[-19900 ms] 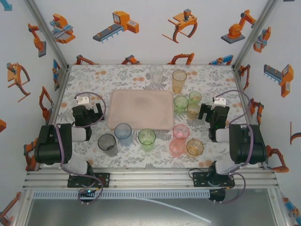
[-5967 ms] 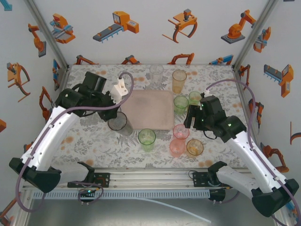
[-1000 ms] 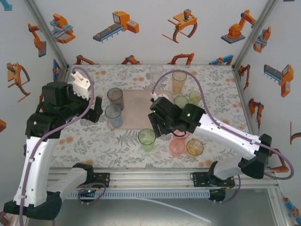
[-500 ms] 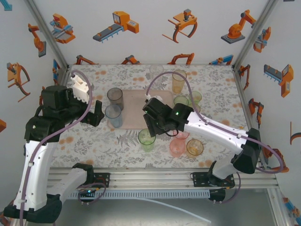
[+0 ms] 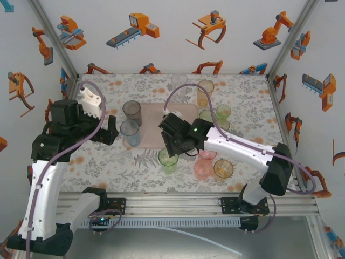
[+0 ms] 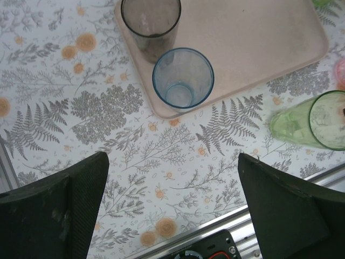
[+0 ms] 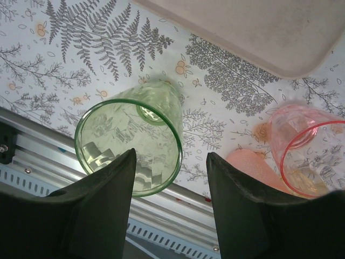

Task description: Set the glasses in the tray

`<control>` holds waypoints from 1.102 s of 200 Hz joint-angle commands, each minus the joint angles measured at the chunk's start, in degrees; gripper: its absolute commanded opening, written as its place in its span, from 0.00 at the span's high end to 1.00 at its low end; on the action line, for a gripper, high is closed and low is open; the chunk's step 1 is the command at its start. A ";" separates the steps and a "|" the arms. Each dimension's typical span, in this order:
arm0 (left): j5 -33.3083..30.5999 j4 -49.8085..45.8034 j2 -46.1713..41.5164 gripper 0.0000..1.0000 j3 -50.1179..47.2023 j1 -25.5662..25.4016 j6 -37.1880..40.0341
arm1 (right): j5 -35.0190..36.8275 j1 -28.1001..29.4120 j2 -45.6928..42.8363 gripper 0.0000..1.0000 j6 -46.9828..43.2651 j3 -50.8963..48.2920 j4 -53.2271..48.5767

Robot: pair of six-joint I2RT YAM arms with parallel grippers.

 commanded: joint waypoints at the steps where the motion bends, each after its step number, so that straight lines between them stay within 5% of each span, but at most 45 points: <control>1: -1.39 2.53 0.94 0.07 -2.55 0.39 -1.36 | 0.60 0.44 -0.04 0.48 1.09 -0.41 0.81; 97: -1.38 13.19 10.77 0.19 -8.11 0.35 -1.82 | 0.22 0.44 0.23 0.53 1.73 -1.30 1.76; 220: -2.43 2.71 7.14 0.17 1.61 0.43 0.28 | 0.37 0.48 5.75 0.65 -1.87 1.64 -0.52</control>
